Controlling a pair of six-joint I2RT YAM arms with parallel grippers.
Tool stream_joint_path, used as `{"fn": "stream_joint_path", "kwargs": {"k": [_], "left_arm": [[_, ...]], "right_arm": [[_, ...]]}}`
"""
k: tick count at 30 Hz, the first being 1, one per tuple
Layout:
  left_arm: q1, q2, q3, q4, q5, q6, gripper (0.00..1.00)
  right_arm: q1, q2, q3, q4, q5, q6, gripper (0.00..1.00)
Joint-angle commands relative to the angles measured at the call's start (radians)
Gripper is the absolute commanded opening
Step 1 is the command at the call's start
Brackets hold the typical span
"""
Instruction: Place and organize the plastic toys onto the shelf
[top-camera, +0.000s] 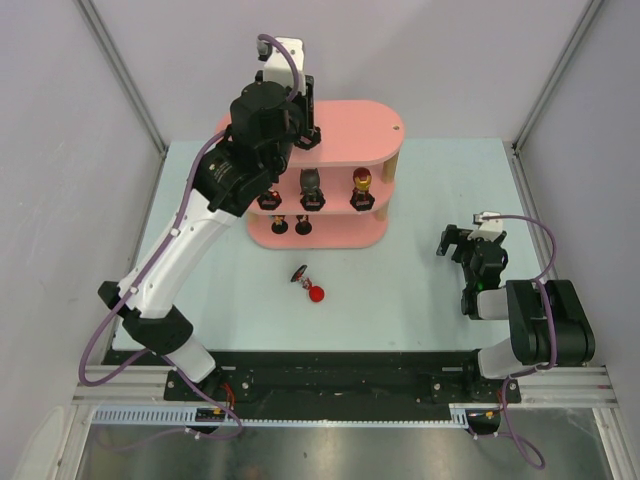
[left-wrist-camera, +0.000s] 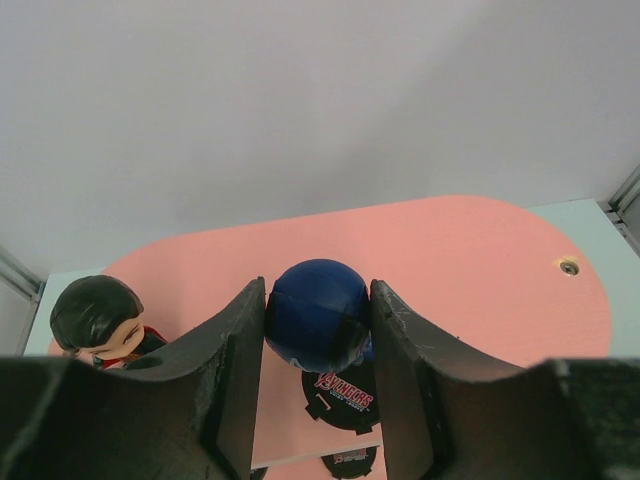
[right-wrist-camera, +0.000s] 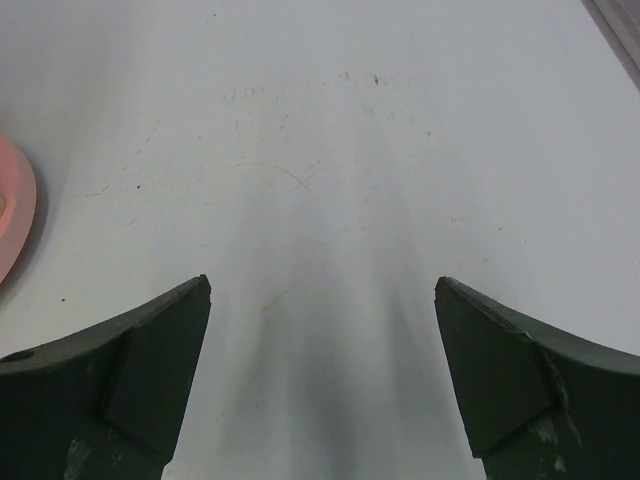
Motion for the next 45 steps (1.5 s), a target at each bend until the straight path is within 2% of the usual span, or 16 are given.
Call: {"fn": "stream_joint_path", "kwargs": {"k": [1,17,37,45], "left_arm": [[0.007,-0.005,0.037,0.007,0.015,-0.015,0.00],[0.005,0.010,0.031,-0.004,0.038,-0.027,0.00],[0.007,0.024,0.027,-0.024,-0.021,-0.006,0.00],[0.012,0.018,0.024,-0.046,-0.002,-0.016,0.00]], "right_arm": [[0.002,0.015,0.020,0.042,-0.006,-0.021,1.00],[0.002,0.009,0.022,0.029,-0.002,-0.021,1.00],[0.002,0.010,0.022,0.029,-0.003,-0.021,1.00],[0.002,0.010,0.022,0.029,-0.003,-0.021,1.00]]}}
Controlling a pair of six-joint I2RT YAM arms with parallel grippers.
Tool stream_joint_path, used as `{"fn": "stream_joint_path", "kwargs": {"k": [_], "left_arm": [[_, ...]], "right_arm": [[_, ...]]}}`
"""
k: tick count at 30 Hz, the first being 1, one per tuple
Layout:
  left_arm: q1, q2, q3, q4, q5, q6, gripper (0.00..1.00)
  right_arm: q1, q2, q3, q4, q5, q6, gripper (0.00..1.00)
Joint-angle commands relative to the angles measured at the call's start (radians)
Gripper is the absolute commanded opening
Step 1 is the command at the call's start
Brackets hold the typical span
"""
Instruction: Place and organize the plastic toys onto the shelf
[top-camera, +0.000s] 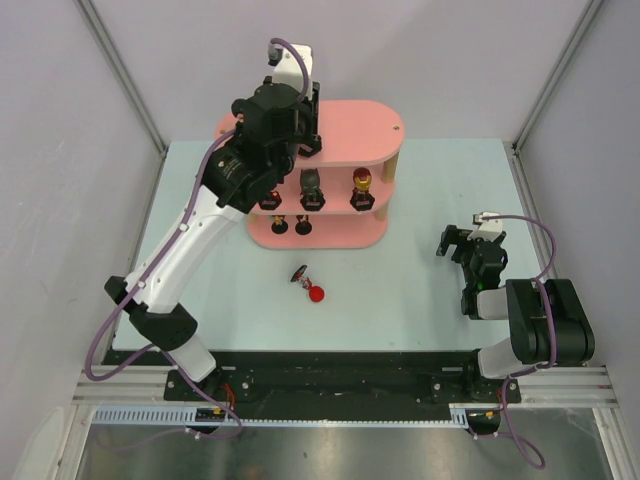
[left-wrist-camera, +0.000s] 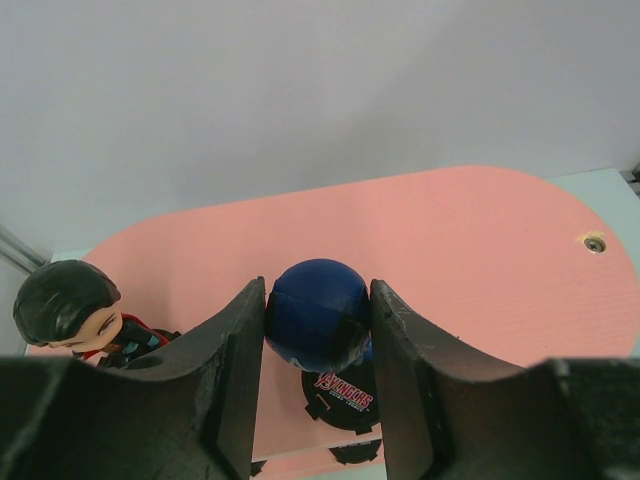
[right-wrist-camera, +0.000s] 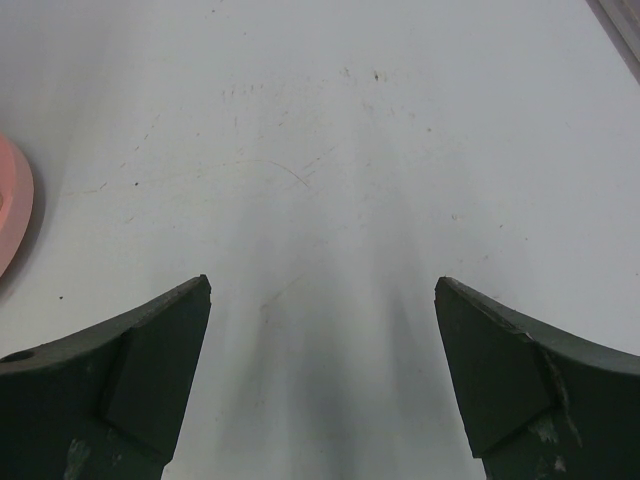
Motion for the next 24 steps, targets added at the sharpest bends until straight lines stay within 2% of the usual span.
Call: {"fn": "stream_joint_path", "kwargs": {"k": [1,24], "left_arm": [[0.008,-0.014,0.025,-0.006,0.005,0.001,0.00],[0.008,-0.018,0.045,-0.059,0.007,-0.021,0.00]], "right_arm": [[0.002,0.005,0.022,0.030,-0.002,-0.021,1.00],[0.002,0.003,0.022,0.030,-0.001,-0.021,1.00]]}}
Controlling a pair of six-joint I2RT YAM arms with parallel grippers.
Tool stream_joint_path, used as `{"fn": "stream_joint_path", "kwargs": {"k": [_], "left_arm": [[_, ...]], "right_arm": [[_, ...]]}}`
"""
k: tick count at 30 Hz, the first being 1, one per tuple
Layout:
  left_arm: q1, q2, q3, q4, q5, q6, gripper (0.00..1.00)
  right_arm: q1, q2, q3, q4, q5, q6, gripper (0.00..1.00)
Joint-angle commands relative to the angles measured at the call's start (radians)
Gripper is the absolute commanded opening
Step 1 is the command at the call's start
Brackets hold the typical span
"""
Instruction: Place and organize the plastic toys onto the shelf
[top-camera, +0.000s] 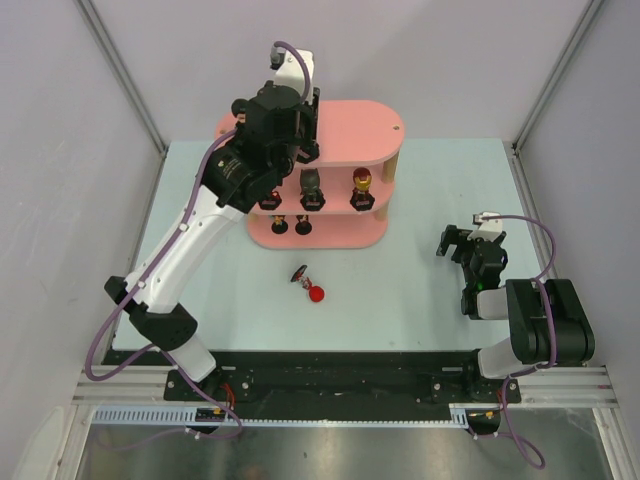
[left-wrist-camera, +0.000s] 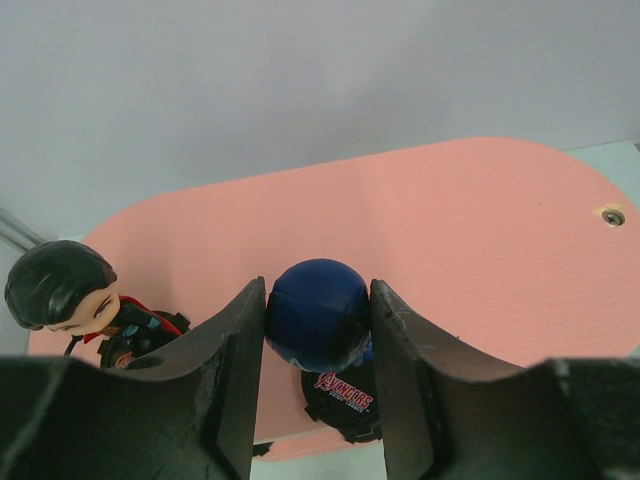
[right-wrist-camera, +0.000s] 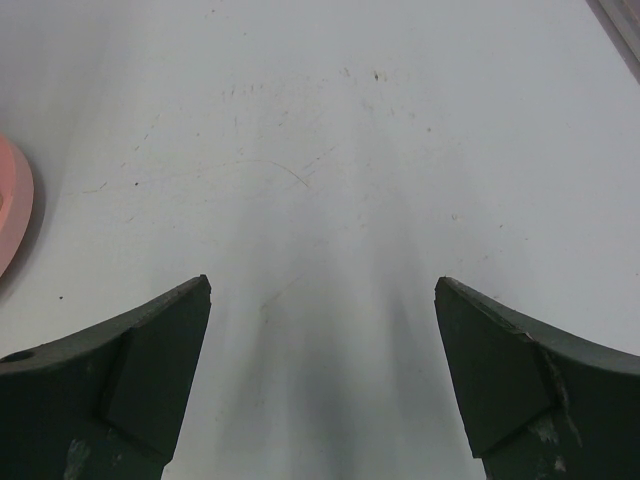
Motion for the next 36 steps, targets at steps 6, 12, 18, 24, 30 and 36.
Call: {"fn": "stream_joint_path", "kwargs": {"k": [6,12,18,24,30,36], "left_arm": [[0.011,0.011,0.059,-0.005,-0.001,-0.019,0.00],[0.014,0.028,0.082,-0.012,-0.016,-0.013,0.00],[0.014,0.022,0.082,0.009,-0.047,0.021,0.00],[0.020,0.026,0.085,0.038,-0.061,0.044,0.00],[0.031,0.032,0.091,0.037,-0.053,0.043,0.01],[0.036,0.038,0.088,0.041,-0.038,0.069,0.04]], "right_arm": [[0.002,0.005,0.022,0.030,-0.001,-0.021,1.00],[0.002,0.005,0.022,0.030,-0.002,-0.019,1.00],[0.002,0.005,0.022,0.032,-0.002,-0.021,1.00],[0.002,0.005,0.022,0.030,-0.001,-0.019,0.99],[0.002,0.005,0.022,0.030,-0.002,-0.021,1.00],[0.002,0.005,0.022,0.030,-0.002,-0.021,1.00]]}}
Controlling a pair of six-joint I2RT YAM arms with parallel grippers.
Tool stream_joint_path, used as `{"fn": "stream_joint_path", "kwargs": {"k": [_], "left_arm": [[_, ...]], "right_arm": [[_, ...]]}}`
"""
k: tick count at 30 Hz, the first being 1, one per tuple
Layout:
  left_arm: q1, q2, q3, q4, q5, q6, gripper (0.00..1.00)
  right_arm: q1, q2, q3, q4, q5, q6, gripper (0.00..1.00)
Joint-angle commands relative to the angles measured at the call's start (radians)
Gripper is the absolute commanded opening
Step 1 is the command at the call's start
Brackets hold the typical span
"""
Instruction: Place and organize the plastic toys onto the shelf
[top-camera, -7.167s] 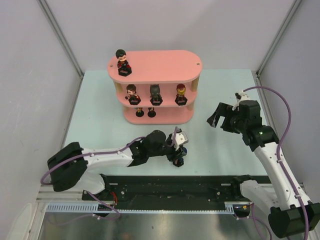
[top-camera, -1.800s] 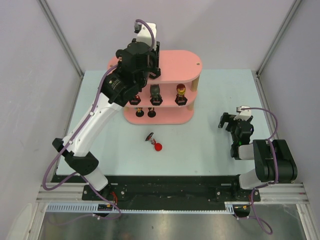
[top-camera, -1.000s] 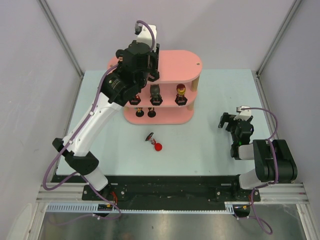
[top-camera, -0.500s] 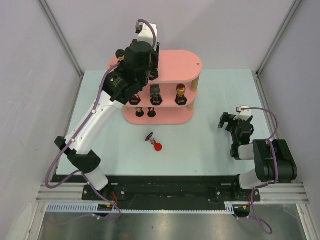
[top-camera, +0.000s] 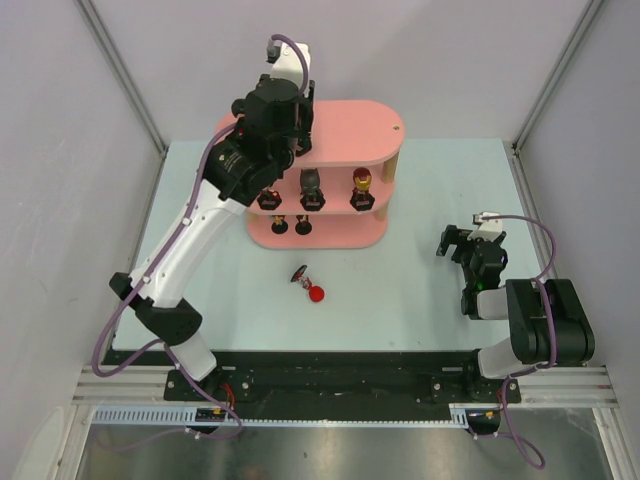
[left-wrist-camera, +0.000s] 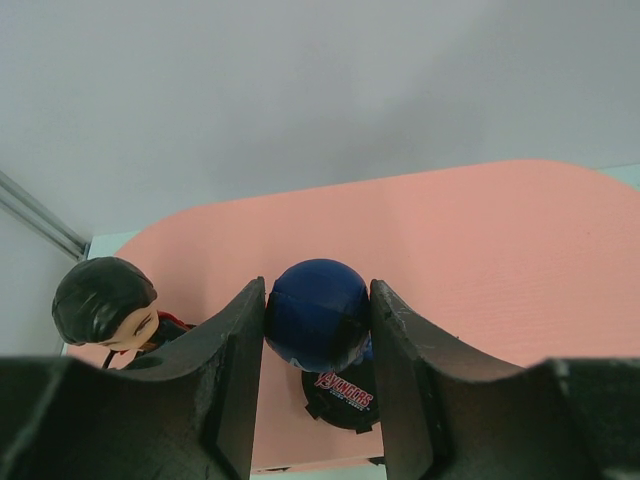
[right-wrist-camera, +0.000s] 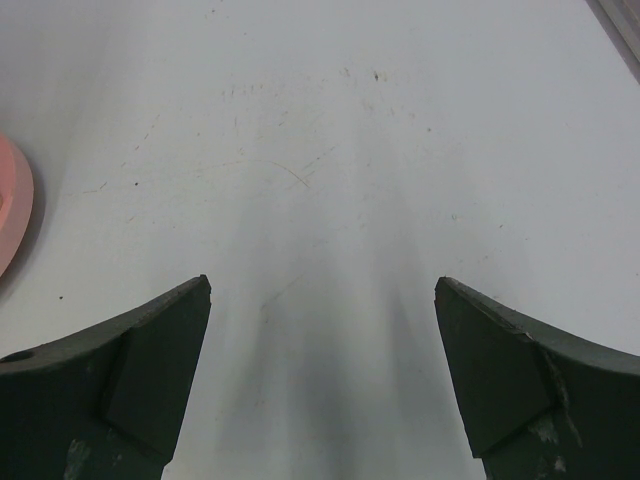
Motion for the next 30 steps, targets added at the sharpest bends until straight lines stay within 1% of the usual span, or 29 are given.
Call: {"fn": "stream_joint_path", "kwargs": {"k": [1,6,8,14,15,21,30], "left_arm": [[0.011,0.007,0.043,0.042,0.012,0.040,0.06],[0.011,0.013,0.041,0.042,0.020,0.049,0.10],[0.011,0.013,0.037,0.045,0.021,0.050,0.15],[0.011,0.010,0.032,0.047,0.018,0.055,0.25],[0.010,0.008,0.030,0.048,0.018,0.056,0.29],[0.011,-0.005,0.006,0.068,0.021,0.061,0.40],[0.010,-0.001,-0.002,0.070,0.027,0.063,0.45]], "right_arm": [[0.002,0.005,0.022,0.032,-0.002,-0.021,1.00],[0.002,0.005,0.022,0.030,-0.002,-0.021,1.00],[0.002,0.006,0.022,0.030,-0.001,-0.019,1.00],[0.002,0.005,0.022,0.030,-0.002,-0.019,1.00],[0.002,0.005,0.022,0.030,-0.002,-0.021,0.99],[0.002,0.005,0.022,0.030,-0.001,-0.019,1.00],[0.002,0.003,0.022,0.030,-0.002,-0.021,1.00]]}}
